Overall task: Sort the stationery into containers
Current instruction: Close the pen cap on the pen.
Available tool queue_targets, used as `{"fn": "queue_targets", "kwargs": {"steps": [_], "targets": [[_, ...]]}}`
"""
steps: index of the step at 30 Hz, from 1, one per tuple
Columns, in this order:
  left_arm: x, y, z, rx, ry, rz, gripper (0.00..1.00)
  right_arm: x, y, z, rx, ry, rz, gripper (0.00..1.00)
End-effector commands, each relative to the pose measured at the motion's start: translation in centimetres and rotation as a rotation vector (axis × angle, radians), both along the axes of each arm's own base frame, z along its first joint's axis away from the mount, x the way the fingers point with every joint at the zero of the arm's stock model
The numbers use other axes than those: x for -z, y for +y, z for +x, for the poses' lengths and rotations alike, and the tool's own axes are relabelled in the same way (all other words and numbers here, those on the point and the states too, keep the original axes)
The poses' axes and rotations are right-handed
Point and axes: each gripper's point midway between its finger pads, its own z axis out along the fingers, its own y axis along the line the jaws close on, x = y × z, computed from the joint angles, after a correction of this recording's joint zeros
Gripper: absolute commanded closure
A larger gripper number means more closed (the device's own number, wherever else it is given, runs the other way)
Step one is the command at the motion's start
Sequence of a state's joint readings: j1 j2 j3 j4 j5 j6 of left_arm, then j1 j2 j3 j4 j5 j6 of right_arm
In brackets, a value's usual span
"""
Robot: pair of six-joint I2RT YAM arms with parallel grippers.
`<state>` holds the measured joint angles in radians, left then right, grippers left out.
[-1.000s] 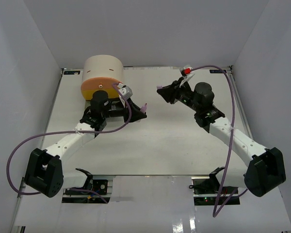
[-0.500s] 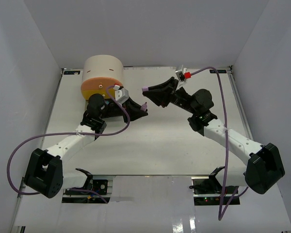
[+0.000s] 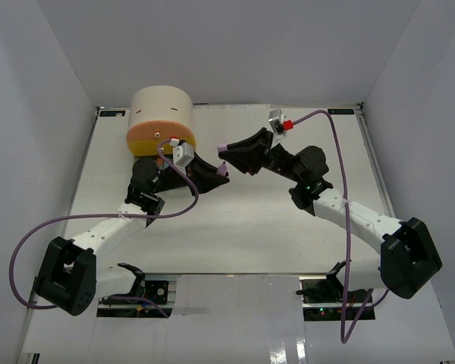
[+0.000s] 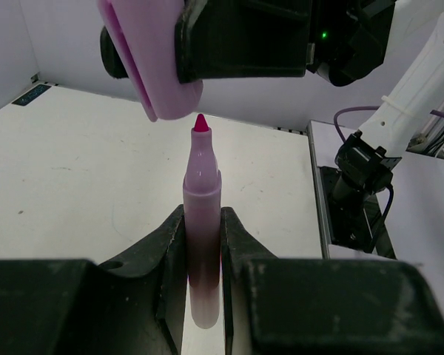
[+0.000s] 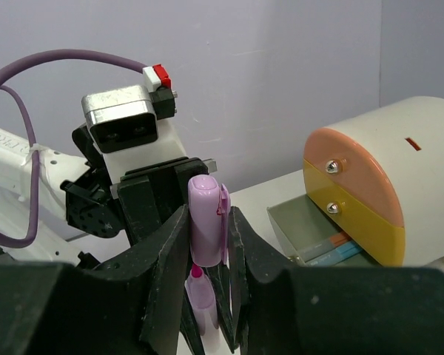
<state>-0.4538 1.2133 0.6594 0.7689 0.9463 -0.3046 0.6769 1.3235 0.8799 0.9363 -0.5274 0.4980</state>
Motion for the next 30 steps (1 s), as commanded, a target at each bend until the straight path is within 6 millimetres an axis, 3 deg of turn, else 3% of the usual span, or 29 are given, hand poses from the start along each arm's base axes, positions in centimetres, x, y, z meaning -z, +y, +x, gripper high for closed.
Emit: {"fn": "queue_targets", "kwargs": {"steps": [1, 16, 30], "targets": [[-1.8, 0.2, -0.5, -0.011, -0.042, -0.05, 1.0, -1.8, -0.3, -1.2, -0.015, -0.068, 0.049, 0.91], [-2.1, 0.3, -0.7, -0.012, -0.027, -0.081, 1.0, -1.0, 0.4, -2.2, -0.042, -0.066, 0.04, 0.89], [-2.6, 0.6, -1.1, -0.016, -0.045, -0.115, 1.0, -0.9, -0.3, -2.2, -0.005, -0.076, 0.052, 0.88]]}}
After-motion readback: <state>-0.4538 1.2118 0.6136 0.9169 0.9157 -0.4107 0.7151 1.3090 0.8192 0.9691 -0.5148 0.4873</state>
